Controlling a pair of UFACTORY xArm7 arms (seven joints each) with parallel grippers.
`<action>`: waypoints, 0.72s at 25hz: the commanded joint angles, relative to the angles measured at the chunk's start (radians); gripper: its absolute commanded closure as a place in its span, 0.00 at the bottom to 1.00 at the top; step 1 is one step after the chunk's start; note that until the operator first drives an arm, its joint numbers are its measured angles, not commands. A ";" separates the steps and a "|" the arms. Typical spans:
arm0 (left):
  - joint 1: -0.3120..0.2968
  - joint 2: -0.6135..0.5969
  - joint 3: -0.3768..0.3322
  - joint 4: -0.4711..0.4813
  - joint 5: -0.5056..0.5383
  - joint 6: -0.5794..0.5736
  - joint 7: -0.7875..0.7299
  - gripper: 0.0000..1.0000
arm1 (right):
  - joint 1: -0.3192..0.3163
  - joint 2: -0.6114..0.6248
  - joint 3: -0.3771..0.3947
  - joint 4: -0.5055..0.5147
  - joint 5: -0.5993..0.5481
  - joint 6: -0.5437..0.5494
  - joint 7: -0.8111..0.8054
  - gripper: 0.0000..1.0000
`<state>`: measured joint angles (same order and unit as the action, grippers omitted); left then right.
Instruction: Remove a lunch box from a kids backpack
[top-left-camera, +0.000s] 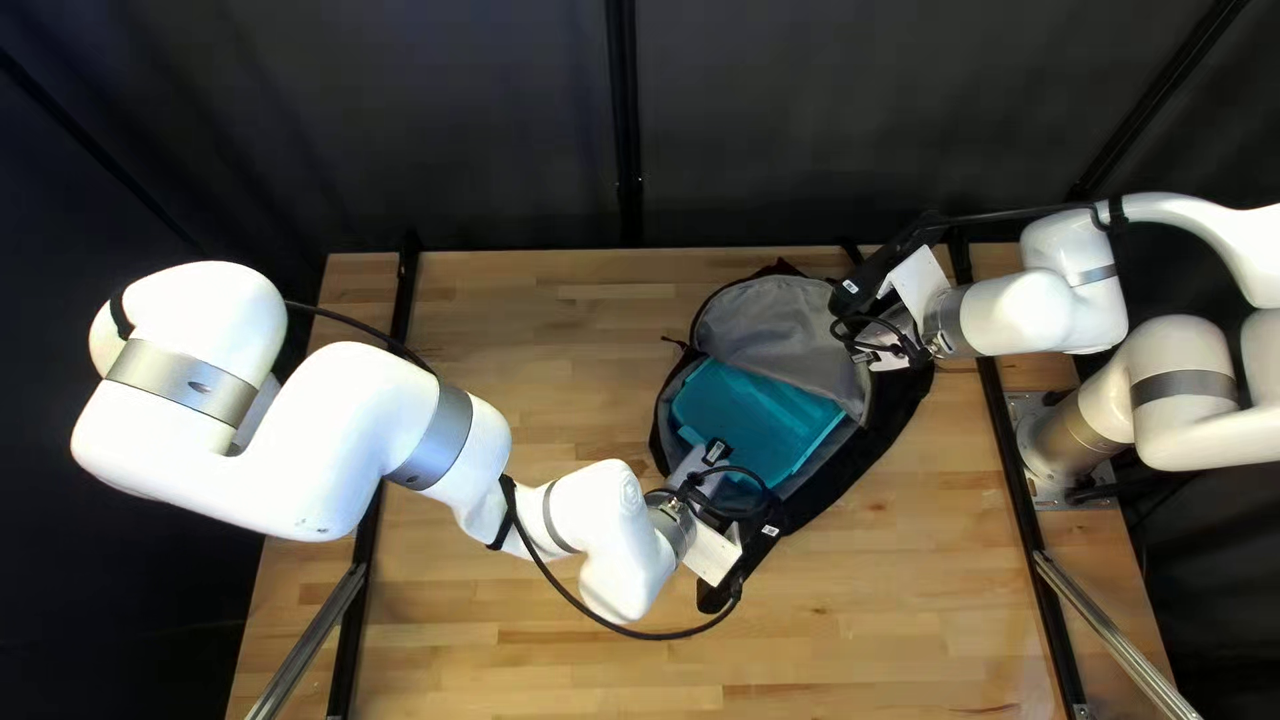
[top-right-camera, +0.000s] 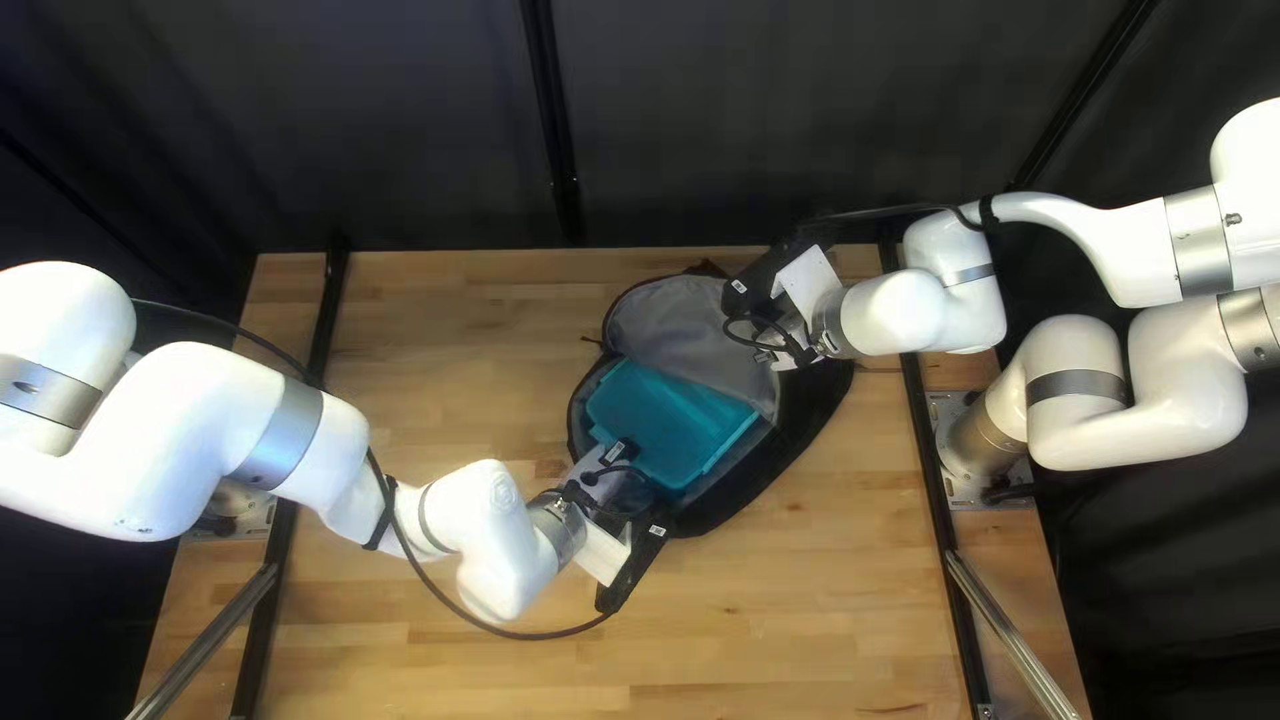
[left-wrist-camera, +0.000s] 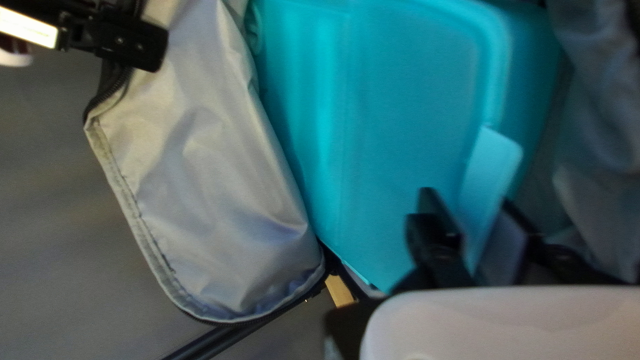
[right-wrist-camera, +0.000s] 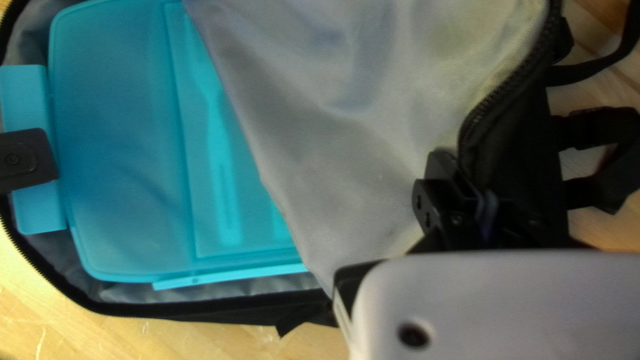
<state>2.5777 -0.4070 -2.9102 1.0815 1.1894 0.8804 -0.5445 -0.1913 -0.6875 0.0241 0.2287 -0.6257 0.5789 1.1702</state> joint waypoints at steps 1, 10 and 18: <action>-0.008 0.007 -0.006 -0.003 -0.009 0.013 0.003 1.00 | 0.000 0.000 0.000 0.000 0.000 0.000 0.000 1.00; -0.024 0.057 -0.024 0.008 -0.061 0.071 0.079 1.00 | 0.000 0.000 0.000 0.000 0.000 0.000 0.000 1.00; -0.046 0.102 -0.042 0.020 -0.111 0.151 0.137 1.00 | 0.000 0.000 0.000 0.000 0.000 0.000 0.000 1.00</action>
<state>2.5373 -0.3181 -2.9475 1.1005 1.0884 1.0134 -0.4207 -0.1913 -0.6875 0.0241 0.2287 -0.6257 0.5789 1.1702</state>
